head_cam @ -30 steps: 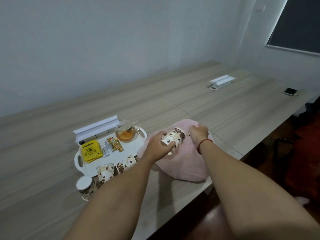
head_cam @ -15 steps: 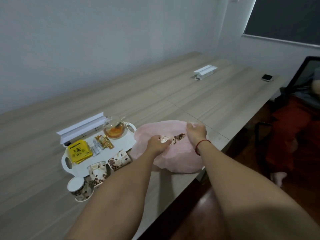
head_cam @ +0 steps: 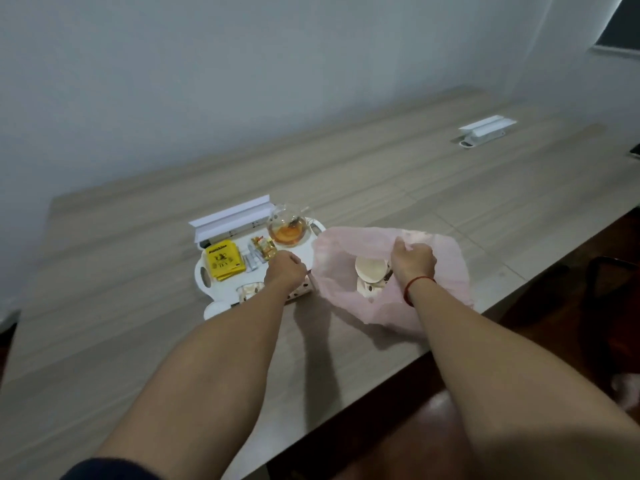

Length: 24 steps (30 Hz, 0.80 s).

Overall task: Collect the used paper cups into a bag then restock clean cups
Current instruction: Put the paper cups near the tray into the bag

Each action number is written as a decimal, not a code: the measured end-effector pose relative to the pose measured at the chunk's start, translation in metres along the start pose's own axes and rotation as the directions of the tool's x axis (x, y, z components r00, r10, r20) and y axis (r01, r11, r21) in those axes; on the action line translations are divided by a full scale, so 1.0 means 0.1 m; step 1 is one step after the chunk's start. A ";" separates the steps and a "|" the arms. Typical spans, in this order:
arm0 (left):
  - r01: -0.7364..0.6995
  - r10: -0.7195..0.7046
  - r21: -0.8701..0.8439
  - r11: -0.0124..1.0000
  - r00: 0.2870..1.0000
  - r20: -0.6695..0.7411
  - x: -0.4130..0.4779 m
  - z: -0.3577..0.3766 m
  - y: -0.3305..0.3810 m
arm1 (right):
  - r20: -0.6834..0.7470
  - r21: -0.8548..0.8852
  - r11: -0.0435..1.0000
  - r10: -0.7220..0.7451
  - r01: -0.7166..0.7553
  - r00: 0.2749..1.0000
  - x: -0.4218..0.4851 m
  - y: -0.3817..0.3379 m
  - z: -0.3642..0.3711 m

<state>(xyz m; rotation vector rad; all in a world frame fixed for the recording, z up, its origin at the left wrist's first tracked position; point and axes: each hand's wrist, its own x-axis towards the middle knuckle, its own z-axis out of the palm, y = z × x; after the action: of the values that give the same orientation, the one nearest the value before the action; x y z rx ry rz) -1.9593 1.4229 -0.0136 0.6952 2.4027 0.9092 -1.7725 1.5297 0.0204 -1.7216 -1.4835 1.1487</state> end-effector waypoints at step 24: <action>-0.134 -0.034 0.594 0.793 0.964 0.263 0.74 0.41 -0.58 | -0.010 -0.077 0.994 -0.075 0.074 0.997 0.21 0.28 0.61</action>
<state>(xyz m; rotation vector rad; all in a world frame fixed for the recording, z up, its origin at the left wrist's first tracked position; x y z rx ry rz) -2.0085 1.4487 -0.1003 1.0388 2.4277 0.0091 -1.8130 1.5386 -0.0360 -1.7055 -1.5892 1.0525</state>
